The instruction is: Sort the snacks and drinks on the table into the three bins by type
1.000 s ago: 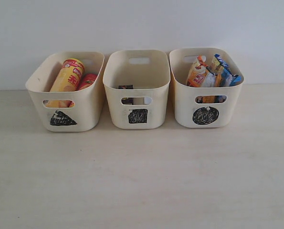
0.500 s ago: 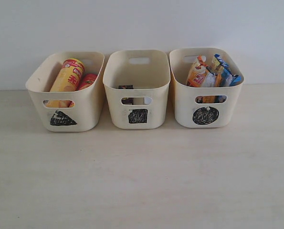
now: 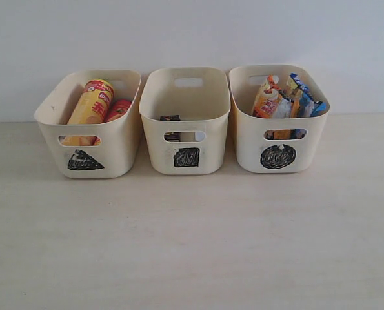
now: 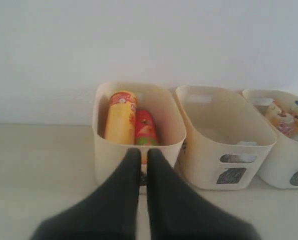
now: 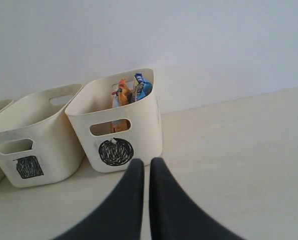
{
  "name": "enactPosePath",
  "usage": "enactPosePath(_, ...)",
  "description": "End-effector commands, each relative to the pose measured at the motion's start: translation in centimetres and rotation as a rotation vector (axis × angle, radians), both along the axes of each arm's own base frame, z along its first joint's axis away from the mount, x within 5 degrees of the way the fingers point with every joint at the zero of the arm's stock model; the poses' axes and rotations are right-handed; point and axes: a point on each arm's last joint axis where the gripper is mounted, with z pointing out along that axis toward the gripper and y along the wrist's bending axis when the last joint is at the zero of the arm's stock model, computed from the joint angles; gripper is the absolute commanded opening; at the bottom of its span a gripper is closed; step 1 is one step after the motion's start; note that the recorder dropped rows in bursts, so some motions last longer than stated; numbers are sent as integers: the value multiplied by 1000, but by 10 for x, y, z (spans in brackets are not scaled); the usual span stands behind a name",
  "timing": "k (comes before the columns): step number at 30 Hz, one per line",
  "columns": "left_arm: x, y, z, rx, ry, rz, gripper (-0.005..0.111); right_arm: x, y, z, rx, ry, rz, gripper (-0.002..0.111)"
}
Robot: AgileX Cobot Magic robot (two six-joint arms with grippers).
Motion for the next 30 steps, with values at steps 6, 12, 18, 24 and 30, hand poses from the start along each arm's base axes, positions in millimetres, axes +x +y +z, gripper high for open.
enactPosePath(6, -65, 19, -91, -15, -92, 182, 4, 0, 0, 0, -16, -6, 1, 0)
enactPosePath(12, -72, 20, -128, -10, -94, 194, 4, 0, 0, 0, -16, -6, 1, 0)
enactPosePath(18, -69, 21, -142, -4, -88, 203, 4, 0, 0, 0, -16, -6, 1, 0)
enactPosePath(24, -69, 21, -145, 22, -62, 199, 4, 0, 0, 0, -16, -6, 1, 0)
enactPosePath(30, -70, 21, -145, 26, -55, 198, 4, 0, 0, 0, -16, -6, 1, 0)
